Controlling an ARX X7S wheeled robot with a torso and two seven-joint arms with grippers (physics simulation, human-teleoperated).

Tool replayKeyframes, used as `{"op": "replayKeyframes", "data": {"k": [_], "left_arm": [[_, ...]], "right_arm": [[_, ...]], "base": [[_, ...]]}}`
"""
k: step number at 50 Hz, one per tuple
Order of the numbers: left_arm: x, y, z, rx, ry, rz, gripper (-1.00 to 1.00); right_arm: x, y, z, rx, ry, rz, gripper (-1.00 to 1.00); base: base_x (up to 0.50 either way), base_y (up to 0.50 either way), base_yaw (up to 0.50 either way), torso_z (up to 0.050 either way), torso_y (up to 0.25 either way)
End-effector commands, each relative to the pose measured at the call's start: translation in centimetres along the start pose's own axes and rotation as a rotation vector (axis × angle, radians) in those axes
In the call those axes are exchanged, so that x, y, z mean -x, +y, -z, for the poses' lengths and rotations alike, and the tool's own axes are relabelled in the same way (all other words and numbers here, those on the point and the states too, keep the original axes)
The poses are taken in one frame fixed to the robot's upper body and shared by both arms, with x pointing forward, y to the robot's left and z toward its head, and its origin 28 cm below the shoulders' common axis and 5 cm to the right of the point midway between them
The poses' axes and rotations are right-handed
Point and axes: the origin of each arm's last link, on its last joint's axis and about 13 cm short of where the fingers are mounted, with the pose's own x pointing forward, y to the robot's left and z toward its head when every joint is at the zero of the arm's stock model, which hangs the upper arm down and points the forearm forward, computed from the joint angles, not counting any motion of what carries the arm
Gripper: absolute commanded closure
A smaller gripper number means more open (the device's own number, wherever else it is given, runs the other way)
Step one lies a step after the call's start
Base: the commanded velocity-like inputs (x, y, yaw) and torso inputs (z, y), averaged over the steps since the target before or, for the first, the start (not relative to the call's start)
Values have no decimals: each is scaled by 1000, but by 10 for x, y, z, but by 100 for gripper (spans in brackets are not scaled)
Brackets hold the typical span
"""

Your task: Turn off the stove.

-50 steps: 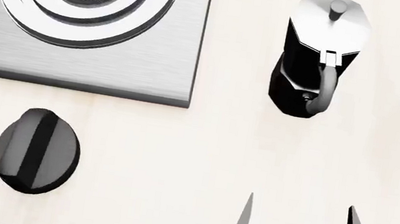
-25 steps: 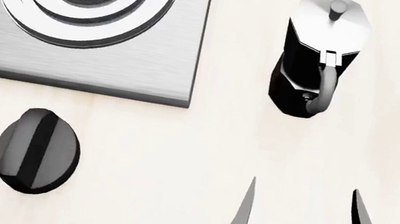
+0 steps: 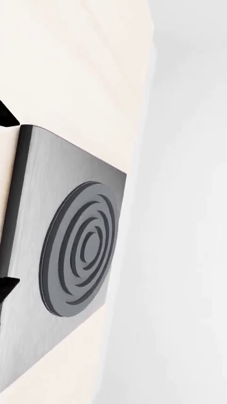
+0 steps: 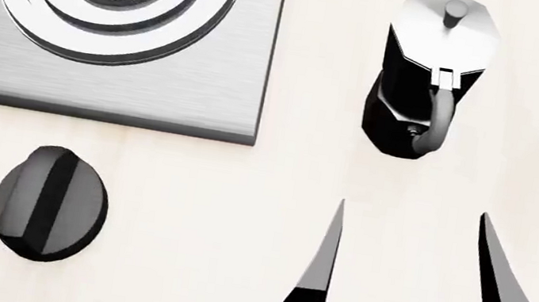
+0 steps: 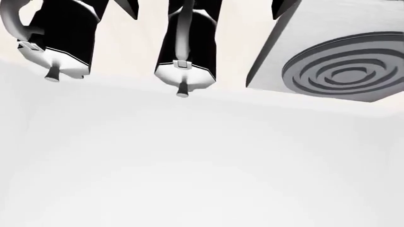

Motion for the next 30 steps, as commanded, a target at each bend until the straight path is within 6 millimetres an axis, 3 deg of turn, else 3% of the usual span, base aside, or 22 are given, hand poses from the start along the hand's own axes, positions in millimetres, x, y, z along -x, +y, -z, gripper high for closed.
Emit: {"op": "replayKeyframes", "data": {"k": [1,30], "left_arm": [[-3,0,-9,17,-39,12,-100],[-3,-2,-26,43,-88,23,-100]], "right_arm": [[-9,-3,-8,19,-36,4,-100],[-20,-3,-32,41,-112,-25,-100]], "base": [[0,0,0,0,0],[0,0,0,0,0]]}}
